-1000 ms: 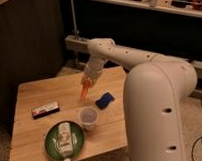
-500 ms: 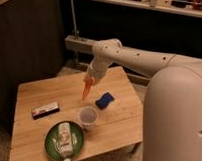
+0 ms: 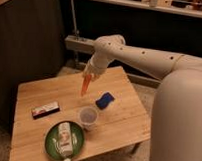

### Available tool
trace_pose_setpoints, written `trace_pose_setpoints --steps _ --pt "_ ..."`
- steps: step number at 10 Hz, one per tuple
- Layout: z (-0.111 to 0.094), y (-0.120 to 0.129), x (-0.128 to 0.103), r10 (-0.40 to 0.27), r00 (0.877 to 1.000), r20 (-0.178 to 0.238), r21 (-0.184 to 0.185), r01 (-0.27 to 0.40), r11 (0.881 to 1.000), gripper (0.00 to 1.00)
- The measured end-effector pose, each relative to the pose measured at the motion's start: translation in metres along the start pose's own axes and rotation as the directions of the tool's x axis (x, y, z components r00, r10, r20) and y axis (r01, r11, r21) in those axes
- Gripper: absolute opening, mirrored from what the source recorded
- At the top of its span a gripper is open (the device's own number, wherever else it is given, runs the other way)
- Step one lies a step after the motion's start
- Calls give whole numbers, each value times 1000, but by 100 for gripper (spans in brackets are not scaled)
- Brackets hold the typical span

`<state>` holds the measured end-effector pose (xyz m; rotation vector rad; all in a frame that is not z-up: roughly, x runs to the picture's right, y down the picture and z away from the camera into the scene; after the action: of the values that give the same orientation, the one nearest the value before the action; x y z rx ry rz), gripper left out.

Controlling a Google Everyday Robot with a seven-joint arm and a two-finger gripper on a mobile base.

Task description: Place the pepper in the ceramic cup

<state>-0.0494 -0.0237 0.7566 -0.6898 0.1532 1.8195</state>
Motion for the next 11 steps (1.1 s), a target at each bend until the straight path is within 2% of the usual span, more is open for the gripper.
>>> trace_pose_setpoints --steps 3,5,8,10,11 --pt "-19 -12 54 -23 1000 -14 -29 23 999 5" --pt "-29 -13 75 -49 999 -12 -39 49 998 5" --pt "-22 -23 84 -63 998 -7 -11 63 998 5" --pt "-18 -36 87 -63 998 15 22 62 998 5" --pt "-18 -40 89 -63 998 25 26 63 998 5"
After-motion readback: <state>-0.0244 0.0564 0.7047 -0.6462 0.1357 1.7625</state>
